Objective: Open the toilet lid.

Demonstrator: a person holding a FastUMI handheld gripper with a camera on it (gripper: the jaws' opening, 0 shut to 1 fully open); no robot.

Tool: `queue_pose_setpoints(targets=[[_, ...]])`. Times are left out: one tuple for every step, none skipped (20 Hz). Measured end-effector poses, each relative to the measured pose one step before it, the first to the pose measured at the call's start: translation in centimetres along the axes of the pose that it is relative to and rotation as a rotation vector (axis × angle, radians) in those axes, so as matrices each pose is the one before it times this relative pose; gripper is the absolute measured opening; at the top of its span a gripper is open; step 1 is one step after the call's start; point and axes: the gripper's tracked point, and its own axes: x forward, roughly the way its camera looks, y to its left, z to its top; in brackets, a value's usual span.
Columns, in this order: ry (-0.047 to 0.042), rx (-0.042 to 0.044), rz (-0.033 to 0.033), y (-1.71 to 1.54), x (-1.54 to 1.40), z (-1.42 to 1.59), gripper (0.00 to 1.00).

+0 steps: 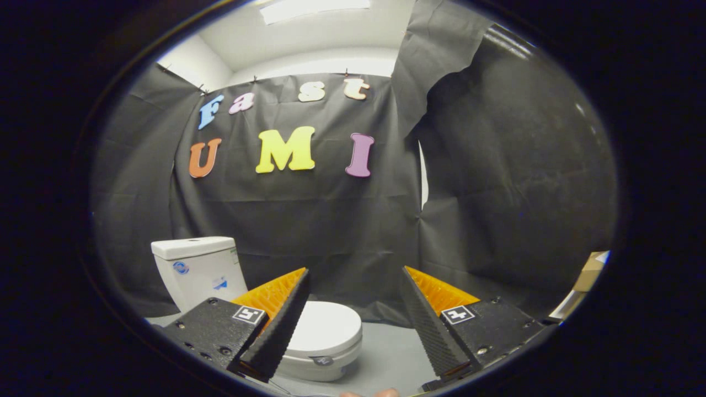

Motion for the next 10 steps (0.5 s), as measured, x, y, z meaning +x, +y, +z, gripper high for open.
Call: queue_pose_setpoints(targets=[[0.00890,0.00830,-0.00424,0.081,0.129,-0.317,1.00],[0.01216,0.00867,0.00190,0.138,0.097,-0.480,1.00],[0.01364,0.00555,0.00124,0.239,0.104,-0.426,1.00],[0.00842,0.00425,0.00292,0.153,0.035,-0.367,1.00],[0.00488,-0.00001,0.00323,0.214,-0.035,-0.163,1.00],[0.00597,-0.00382,0.00217,0.109,0.070,-0.299,1.00],[0.00446,-0.00585,0.00204,0.141,0.016,-0.207,1.00],[0.00733,-0.00445,0.00007,0.087,0.043,-0.345,1.00],[0.00791,-0.00174,0.00642,0.179,0.069,-0.272,1.00],[0.00990,-0.00084,0.00358,0.178,0.043,-0.305,1.00]])
